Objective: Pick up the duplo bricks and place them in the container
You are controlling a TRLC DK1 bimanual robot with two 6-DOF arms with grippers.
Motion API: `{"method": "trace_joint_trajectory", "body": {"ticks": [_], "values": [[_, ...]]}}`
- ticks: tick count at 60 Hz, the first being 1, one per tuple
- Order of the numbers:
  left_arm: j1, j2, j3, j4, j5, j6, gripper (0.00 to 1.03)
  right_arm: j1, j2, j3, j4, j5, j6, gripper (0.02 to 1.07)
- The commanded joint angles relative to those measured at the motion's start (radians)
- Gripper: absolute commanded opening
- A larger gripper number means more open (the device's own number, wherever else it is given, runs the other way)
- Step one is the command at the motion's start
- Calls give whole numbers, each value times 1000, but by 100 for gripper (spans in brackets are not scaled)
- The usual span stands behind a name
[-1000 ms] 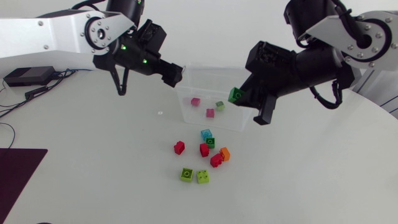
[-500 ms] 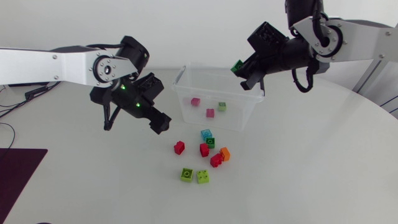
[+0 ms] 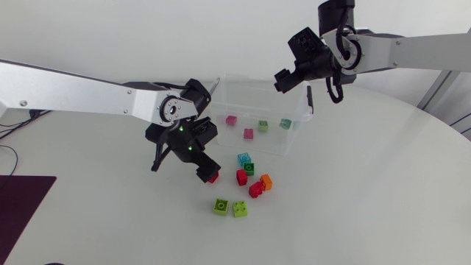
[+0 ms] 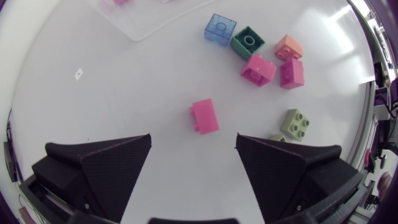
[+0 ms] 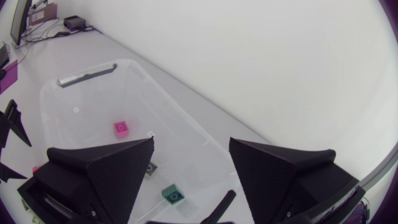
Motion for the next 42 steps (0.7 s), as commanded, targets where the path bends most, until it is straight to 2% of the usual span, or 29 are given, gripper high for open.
{"method": "trace_joint_trajectory", "body": {"ticks": [1,5,17,23,26,29,33,38,42], "values": [[-7,47,42,-9,-15,-47,91,12,-102,-82,47,34,46,101],[-14,72,63,-9,-36,-64,91,20,-174,-145,64,47,61,101],[-40,147,118,-7,-64,-118,74,77,-372,-330,-10,69,72,100],[-56,178,135,-2,-84,-136,56,103,-436,-412,-46,55,54,97],[-60,189,137,-2,-91,-138,47,114,-461,-447,-68,21,24,97],[-60,196,135,-1,-99,-141,32,121,-490,-497,-91,-42,-48,97],[-62,201,132,-1,-105,-141,32,126,-510,-545,-112,-92,-129,97],[-64,207,121,-13,-111,-141,29,127,-510,-570,-208,-206,-246,97],[-64,212,120,-33,-111,-141,26,130,-508,-577,-257,-243,-305,97]]}}
